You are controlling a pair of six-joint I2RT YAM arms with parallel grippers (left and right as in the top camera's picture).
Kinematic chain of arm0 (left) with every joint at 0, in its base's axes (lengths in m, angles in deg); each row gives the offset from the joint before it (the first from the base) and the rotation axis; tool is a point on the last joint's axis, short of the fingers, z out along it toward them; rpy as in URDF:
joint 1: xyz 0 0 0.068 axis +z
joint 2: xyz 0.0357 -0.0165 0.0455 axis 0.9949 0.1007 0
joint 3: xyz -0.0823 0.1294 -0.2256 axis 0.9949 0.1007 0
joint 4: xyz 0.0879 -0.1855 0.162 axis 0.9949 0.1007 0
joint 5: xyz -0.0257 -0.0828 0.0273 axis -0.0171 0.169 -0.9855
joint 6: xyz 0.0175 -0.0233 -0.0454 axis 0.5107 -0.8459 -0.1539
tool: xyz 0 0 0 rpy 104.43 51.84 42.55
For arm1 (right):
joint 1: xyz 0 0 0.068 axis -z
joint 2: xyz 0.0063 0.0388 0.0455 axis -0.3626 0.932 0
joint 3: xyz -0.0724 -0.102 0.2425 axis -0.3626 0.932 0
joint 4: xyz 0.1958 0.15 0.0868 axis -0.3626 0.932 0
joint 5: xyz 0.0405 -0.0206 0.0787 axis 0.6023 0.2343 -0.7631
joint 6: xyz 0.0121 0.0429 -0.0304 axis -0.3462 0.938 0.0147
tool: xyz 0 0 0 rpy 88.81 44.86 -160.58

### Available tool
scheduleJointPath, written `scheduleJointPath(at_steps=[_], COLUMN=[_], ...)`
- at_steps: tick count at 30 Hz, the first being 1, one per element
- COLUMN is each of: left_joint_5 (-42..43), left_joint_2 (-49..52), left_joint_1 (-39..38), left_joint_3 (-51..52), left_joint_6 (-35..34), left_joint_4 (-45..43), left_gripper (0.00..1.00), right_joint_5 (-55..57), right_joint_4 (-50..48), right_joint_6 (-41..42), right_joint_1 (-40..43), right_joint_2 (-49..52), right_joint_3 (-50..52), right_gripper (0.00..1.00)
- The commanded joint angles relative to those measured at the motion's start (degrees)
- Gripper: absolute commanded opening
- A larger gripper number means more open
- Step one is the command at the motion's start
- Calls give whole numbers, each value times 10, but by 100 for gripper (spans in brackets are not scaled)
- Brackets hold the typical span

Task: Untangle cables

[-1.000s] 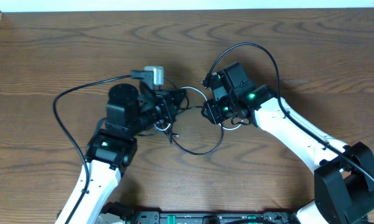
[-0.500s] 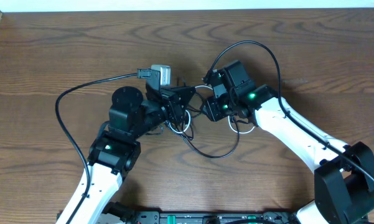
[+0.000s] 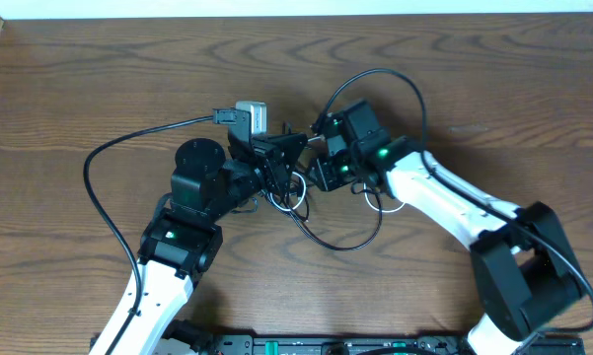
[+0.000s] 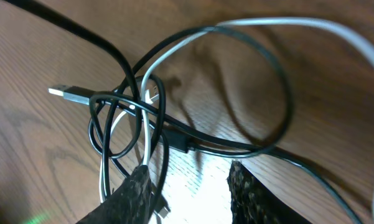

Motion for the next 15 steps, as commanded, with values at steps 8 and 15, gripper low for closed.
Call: scheduleJointPath(at_steps=[8, 15], left_joint_5=[-4, -4], left_joint_2=[-8, -8], left_joint_1=[-1, -1], left_joint_3=[-1, -1], left_joint_6=[4, 4], left_joint_4=[-3, -3], left_gripper=[8, 8], right_joint_5=[-5, 14], right_joint_4=[-43, -35], right_joint_6=[51, 51], right_joint_1=[-37, -38], right_joint_2=[43, 45], right_joint_3=[-4, -4], right_gripper=[35, 13])
